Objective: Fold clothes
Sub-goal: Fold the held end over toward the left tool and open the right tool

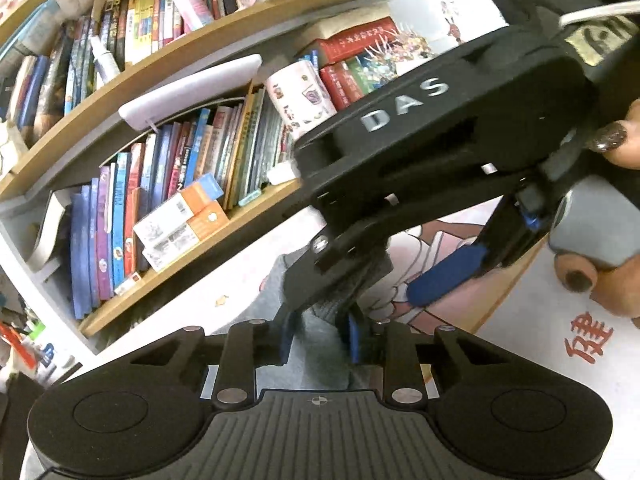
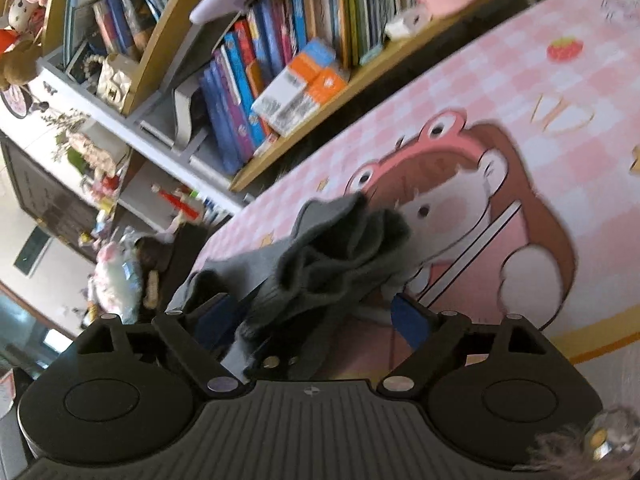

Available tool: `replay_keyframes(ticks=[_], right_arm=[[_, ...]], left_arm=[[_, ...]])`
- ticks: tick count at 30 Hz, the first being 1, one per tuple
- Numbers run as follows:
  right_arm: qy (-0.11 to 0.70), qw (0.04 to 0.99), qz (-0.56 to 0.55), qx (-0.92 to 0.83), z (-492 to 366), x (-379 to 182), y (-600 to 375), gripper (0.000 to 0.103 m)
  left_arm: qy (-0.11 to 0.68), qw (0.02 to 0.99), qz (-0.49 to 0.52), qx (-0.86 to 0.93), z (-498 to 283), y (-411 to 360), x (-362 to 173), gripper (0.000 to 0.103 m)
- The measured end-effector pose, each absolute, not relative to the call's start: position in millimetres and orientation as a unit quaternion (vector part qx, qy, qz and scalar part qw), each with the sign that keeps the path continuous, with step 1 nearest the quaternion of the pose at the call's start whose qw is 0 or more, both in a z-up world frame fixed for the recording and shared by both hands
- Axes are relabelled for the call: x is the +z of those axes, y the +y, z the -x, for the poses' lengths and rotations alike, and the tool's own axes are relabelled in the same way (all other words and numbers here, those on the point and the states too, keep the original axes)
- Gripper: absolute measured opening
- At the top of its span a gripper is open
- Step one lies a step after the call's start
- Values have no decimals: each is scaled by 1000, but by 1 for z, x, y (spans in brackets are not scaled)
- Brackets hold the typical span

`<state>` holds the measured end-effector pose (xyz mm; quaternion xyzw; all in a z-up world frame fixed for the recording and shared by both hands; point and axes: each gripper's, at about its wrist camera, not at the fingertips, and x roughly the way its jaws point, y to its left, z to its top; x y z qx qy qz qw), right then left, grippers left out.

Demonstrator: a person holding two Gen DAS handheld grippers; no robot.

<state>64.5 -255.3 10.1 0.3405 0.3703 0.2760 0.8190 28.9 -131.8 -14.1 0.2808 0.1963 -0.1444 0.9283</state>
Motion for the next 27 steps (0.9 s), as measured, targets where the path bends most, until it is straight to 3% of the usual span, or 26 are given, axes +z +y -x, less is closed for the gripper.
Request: replay_keyframes(ticks=[2,3,6,9,11,13,24,25,27], right_arm=[[370,816,-346,277,-64,8,-255,78],[370,815,-350,277,-64,8,-256,65],[370,812,-360,270,-65,6,-258,43],[368,812,-371,261,-66,3,-261,28],[359,813,-376,263,-64,4,-263,22],[347,814,-376,274,-63,8,-262,20],[322,826,-356,295,-57,19,-255,19],[322,826,-356,295,-57,19,-255,19],[322,828,-353,295,-57,19,-254,19]], left_arm=[[198,926,-285,-148,-27,-134,-16,28],[199,925,-287,-150,-26,-136,-17,30],[203,922,-290,-156,-24,-136,-18,33],[203,922,-291,-155,-21,-135,-18,53],[202,923,-290,-153,-20,-133,-18,72],[205,922,-290,-154,-21,-133,-19,78],[217,926,-284,-123,-43,-137,-22,78],[218,927,-281,-120,-45,-136,-21,75],[217,927,-281,-120,-47,-136,-22,52]])
